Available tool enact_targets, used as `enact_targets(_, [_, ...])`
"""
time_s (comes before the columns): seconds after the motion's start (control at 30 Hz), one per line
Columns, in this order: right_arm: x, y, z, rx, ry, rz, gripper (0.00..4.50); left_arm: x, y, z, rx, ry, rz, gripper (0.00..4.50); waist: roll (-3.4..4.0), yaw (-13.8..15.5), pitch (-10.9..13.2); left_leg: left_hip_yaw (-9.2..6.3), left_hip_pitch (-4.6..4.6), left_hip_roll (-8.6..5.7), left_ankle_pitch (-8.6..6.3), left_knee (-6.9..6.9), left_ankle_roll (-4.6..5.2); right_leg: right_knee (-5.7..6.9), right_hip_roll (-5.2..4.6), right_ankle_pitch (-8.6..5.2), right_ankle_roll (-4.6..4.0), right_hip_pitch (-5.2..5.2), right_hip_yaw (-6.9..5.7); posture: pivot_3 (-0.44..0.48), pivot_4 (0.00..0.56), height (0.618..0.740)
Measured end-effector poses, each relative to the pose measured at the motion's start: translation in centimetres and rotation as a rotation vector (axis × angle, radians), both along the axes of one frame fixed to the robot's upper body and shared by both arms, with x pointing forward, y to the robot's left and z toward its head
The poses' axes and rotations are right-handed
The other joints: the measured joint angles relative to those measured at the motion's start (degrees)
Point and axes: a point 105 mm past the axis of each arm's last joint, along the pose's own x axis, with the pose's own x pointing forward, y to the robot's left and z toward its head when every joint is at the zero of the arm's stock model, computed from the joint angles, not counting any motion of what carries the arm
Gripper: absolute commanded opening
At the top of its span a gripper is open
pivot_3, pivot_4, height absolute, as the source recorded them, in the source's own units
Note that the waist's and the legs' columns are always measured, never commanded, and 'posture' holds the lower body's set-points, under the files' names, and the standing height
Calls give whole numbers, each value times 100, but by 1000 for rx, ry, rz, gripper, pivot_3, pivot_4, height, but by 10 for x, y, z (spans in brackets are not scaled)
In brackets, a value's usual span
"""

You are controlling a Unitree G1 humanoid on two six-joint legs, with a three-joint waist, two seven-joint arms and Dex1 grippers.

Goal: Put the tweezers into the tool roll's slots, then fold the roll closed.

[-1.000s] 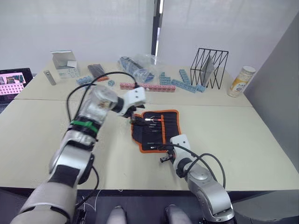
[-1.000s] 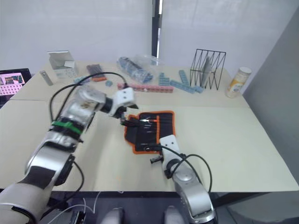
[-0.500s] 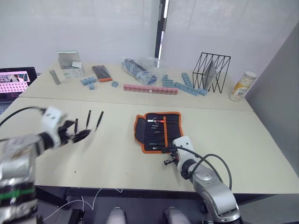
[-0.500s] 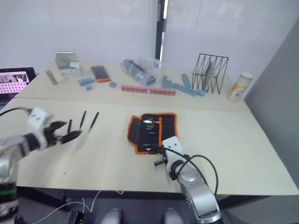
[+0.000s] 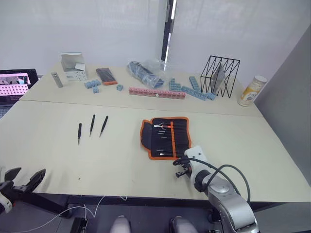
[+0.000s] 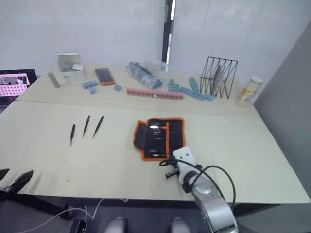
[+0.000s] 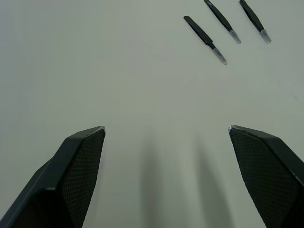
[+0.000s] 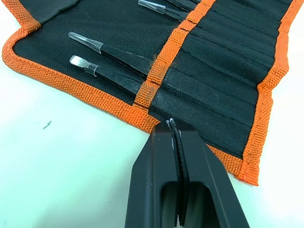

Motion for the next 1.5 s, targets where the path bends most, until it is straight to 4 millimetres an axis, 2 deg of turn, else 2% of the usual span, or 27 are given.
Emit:
enact_targets(0.13, [1,1,1,-1,1,18,0,4,-5,8,8,-36,-3,4426,0,-17,0,2,-1,3,0,-1,0,-1,0,0,0,-5,-4,0,150,740])
enact_targets(0.37, [-2,0,8,4,-46,31,0,28,-21,14,-28,-93,-59,4426,3,-36,2,10,-7,2,-2,-14,-3,-4,-2,0,0,-17,-5,0,150,740])
enact_targets(0.73, [10,1,10,45,-92,-15,0,71,-46,2,-83,-63,-72,4426,15,-81,14,12,-3,4,-1,-34,-2,13,12,3,-1,-29,-4,0,150,740])
enact_targets(1.0, [20,5,7,47,-119,-42,0,84,-43,-23,-92,12,28,4426,13,-79,13,8,10,9,-1,-33,-2,14,20,9,-7,-23,-3,0,150,740])
enact_targets(1.3, [19,6,13,37,-140,2,0,111,-45,-28,-58,22,84,4426,26,-52,22,6,9,8,-1,-34,-2,22,23,13,-5,-21,-3,0,150,740])
enact_targets(1.4, [21,11,22,49,-165,19,0,120,-44,-30,-49,26,107,4426,72,-38,48,7,9,5,-1,-34,-2,27,22,17,1,-20,-2,0,150,740])
enact_targets(1.5, [23,14,31,63,-198,25,0,132,-45,-30,-52,16,112,4426,79,19,50,0,10,5,0,-34,-2,49,29,18,4,-14,-2,0,150,740])
